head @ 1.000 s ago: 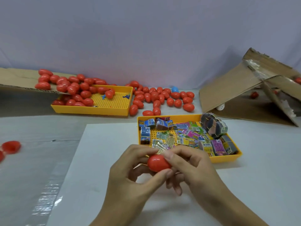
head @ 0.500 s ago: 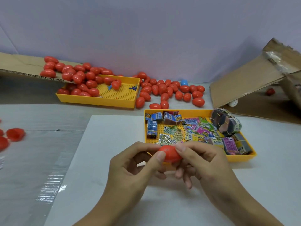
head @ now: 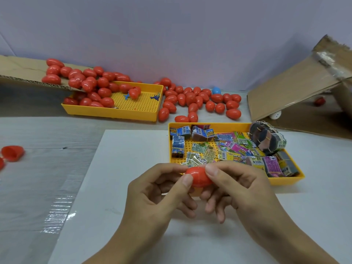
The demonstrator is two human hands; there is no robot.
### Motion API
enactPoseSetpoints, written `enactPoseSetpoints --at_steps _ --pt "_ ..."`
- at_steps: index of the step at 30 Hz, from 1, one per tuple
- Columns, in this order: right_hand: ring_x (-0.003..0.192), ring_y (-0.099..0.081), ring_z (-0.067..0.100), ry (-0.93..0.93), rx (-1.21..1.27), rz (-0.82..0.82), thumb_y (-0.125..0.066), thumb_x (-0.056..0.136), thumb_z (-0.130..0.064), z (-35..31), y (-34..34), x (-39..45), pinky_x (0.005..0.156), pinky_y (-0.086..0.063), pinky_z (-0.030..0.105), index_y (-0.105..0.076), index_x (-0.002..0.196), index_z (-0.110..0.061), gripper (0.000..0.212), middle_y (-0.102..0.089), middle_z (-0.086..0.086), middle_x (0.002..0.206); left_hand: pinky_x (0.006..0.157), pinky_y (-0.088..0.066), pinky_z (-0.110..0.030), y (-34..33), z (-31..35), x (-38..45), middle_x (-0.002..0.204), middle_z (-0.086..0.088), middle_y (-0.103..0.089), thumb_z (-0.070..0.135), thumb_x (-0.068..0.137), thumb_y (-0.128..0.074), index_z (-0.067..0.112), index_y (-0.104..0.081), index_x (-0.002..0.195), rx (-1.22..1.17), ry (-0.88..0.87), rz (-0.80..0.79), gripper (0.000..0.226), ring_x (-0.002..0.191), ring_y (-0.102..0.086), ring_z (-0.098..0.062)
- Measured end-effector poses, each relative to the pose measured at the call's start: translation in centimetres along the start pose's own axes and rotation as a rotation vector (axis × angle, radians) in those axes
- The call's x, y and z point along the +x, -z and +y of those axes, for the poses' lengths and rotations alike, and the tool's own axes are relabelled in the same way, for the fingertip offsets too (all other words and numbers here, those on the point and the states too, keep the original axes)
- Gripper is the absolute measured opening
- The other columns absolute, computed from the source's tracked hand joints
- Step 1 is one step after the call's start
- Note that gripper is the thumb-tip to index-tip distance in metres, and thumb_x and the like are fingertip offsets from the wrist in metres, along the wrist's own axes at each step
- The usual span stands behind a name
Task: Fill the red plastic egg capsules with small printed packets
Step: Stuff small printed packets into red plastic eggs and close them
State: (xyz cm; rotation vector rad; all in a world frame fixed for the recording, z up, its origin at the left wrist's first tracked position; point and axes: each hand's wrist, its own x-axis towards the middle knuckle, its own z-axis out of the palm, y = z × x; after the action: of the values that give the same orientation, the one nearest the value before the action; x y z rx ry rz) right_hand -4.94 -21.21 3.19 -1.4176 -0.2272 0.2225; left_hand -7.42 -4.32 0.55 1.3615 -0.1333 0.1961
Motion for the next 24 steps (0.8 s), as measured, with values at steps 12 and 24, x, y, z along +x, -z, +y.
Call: enactPoseSetpoints --at_steps 12,24 --pt "0.069 -0.072 0.023 0.138 -0.133 -0.013 -0.077 0.077 -0.015 -0.14 -0.06 -0.28 0.047 -0.054 0.028 -0.077 0.101 -0.023 0.026 -0.075 0.009 0.082 0.05 -0.055 -0.033 0.26 0.06 0.03 0.071 -0.019 -0.069 0.03 0.079 -0.068 0.014 -0.076 0.098 -0.034 0.024 -0.023 0.026 0.055 -0.067 -0.033" --pt "0.081 -0.07 0.022 0.206 -0.168 -0.074 -0.077 0.075 -0.016 0.03 0.11 -0.36 0.055 -0.056 0.028 -0.078 0.1 -0.025 0.027 -0.07 0.007 0.102 0.05 -0.056 -0.031 0.01 0.25 0.07 0.067 -0.016 -0.069 0.035 0.078 -0.07 0.019 -0.077 0.094 -0.014 0.006 -0.005 0.024 0.054 -0.067 -0.03"
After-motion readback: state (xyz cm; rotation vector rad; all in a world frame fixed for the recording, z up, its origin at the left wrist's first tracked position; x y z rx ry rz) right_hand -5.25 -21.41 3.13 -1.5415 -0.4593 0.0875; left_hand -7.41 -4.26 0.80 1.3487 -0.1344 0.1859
